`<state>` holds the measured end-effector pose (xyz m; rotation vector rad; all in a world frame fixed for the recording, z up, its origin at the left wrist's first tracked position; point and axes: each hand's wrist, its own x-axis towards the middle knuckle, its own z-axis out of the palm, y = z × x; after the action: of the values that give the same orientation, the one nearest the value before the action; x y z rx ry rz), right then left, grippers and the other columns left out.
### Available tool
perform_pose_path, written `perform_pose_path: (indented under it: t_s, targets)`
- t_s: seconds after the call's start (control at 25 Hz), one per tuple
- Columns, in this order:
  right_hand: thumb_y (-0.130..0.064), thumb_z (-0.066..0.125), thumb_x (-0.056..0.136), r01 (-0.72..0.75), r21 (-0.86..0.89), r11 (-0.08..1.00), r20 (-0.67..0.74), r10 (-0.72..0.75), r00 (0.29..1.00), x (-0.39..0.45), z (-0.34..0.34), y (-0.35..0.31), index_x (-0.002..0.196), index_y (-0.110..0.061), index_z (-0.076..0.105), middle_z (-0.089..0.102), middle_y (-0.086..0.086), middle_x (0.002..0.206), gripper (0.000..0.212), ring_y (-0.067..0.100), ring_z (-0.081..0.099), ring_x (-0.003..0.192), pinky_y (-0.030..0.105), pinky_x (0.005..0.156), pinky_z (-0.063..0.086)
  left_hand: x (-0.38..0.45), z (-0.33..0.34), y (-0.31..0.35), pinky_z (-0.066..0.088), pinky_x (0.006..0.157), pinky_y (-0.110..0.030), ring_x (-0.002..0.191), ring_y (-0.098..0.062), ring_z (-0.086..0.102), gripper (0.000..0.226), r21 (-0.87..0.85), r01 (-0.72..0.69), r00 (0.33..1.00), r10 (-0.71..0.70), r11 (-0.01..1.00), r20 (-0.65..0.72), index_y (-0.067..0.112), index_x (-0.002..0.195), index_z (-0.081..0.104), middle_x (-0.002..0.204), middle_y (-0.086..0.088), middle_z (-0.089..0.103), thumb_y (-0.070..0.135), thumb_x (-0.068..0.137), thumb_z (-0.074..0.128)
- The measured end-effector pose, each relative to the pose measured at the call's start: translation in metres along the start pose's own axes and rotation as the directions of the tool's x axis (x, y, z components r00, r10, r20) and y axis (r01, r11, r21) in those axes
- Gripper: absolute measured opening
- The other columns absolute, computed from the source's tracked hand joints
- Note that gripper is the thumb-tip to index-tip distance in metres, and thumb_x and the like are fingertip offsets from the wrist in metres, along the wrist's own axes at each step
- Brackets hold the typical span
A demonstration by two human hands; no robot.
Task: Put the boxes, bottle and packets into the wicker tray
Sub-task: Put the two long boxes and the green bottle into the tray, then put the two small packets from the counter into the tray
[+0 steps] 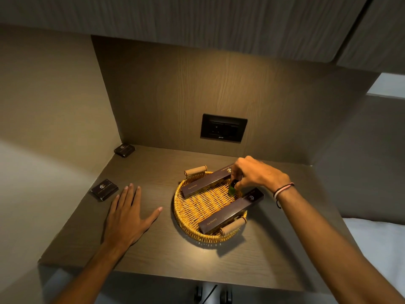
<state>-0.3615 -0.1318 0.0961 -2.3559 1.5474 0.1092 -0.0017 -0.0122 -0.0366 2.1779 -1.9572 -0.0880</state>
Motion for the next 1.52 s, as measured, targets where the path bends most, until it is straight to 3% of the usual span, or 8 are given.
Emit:
perform_pose_path:
  t_s: [0.16, 0.4, 0.56, 0.76, 0.88, 1.08, 1.28, 1.52]
  targets:
    - [-0.037, 0.079, 0.078, -0.018, -0.072, 0.997, -0.021, 0.017, 1.000, 0.002, 0.007, 0.001, 0.093, -0.030, 0.057, 0.053, -0.005, 0.096, 0.027, 0.010, 0.055, 0.080, 0.022, 0.057, 0.041, 0.002, 0.000, 0.004, 0.008, 0.122, -0.041, 0.153, -0.023, 0.009, 0.112, -0.006, -0.005, 1.000, 0.005, 1.000, -0.007, 0.014, 0.154, 0.015, 0.165, -0.011, 0.013, 0.091, 0.072, 0.014]
    - [-0.040, 0.079, 0.078, 0.001, -0.091, 0.996, -0.027, -0.003, 1.000, 0.011, 0.007, -0.006, 0.106, -0.023, 0.063, 0.062, 0.001, 0.106, 0.036, 0.017, 0.062, 0.090, 0.025, 0.065, 0.051, 0.002, -0.002, -0.003, 0.009, 0.122, -0.042, 0.153, -0.023, 0.010, 0.112, -0.010, 0.003, 1.000, -0.003, 1.000, -0.017, 0.014, 0.154, 0.015, 0.165, -0.011, 0.013, 0.090, 0.073, 0.015]
    - [-0.047, 0.075, 0.080, -0.018, 0.077, 0.997, -0.148, 0.029, 0.989, 0.001, -0.005, 0.005, 0.112, -0.024, 0.065, 0.063, -0.004, 0.102, 0.040, 0.013, 0.064, 0.093, 0.024, 0.068, 0.052, 0.001, -0.001, -0.004, 0.010, 0.122, -0.042, 0.152, -0.024, 0.011, 0.110, -0.028, 0.001, 1.000, -0.002, 1.000, -0.014, 0.013, 0.154, 0.017, 0.164, -0.012, 0.015, 0.089, 0.074, 0.018]
    - [-0.022, 0.057, 0.095, -0.069, 0.386, 0.920, -0.597, 0.306, 0.741, -0.018, 0.013, 0.060, 0.112, -0.020, 0.069, 0.069, 0.004, 0.110, 0.021, 0.020, 0.065, 0.102, 0.035, 0.085, 0.053, 0.006, -0.003, -0.004, 0.013, 0.122, -0.044, 0.152, -0.025, 0.011, 0.103, -0.061, 0.017, 0.996, -0.011, 0.998, 0.091, 0.013, 0.154, 0.016, 0.164, -0.012, 0.014, 0.084, 0.079, 0.026]
    - [-0.014, 0.046, 0.099, -0.223, 0.447, 0.866, -0.433, 0.428, 0.793, -0.028, 0.067, 0.076, 0.135, -0.016, 0.056, 0.055, 0.013, 0.139, 0.037, 0.032, 0.051, 0.131, 0.048, 0.110, 0.041, 0.022, -0.024, -0.012, 0.035, 0.114, -0.048, 0.142, -0.030, 0.036, 0.074, -0.169, 0.056, 0.988, -0.030, 0.984, 0.152, 0.013, 0.146, 0.036, 0.155, -0.016, 0.037, 0.058, 0.090, 0.051]
    - [-0.049, 0.041, 0.099, -0.320, 0.057, 0.946, -0.317, 0.321, 0.892, -0.045, 0.117, 0.073, 0.158, -0.018, 0.011, 0.005, 0.013, 0.167, 0.073, 0.028, 0.002, 0.155, 0.046, 0.124, 0.002, 0.045, -0.075, -0.040, 0.052, 0.090, -0.049, 0.111, -0.035, 0.057, 0.040, -0.017, 0.032, 0.995, -0.034, 0.999, -0.099, 0.007, 0.125, 0.059, 0.125, -0.021, 0.059, 0.026, 0.091, 0.062]
    - [-0.058, 0.034, 0.098, -0.343, -0.001, 0.940, -0.303, 0.326, 0.895, -0.047, 0.114, 0.073, 0.159, -0.018, 0.002, -0.004, 0.014, 0.167, 0.080, 0.028, -0.004, 0.155, 0.047, 0.125, 0.000, 0.055, -0.090, -0.055, 0.054, 0.091, -0.046, 0.107, -0.034, 0.061, 0.041, 0.107, 0.118, 0.962, -0.140, 0.987, 0.234, 0.012, 0.132, 0.055, 0.120, -0.020, 0.061, 0.021, 0.091, 0.060]
    - [-0.061, 0.035, 0.096, -0.313, 0.045, 0.949, -0.298, 0.312, 0.902, -0.039, 0.127, 0.059, 0.159, -0.019, 0.007, 0.001, 0.014, 0.168, 0.080, 0.028, 0.000, 0.155, 0.046, 0.125, 0.002, 0.033, -0.097, -0.058, 0.054, 0.088, -0.044, 0.107, -0.035, 0.063, 0.046, 0.001, 0.141, 0.969, -0.138, 0.990, 0.207, 0.009, 0.126, 0.058, 0.119, -0.022, 0.066, 0.016, 0.083, 0.074]
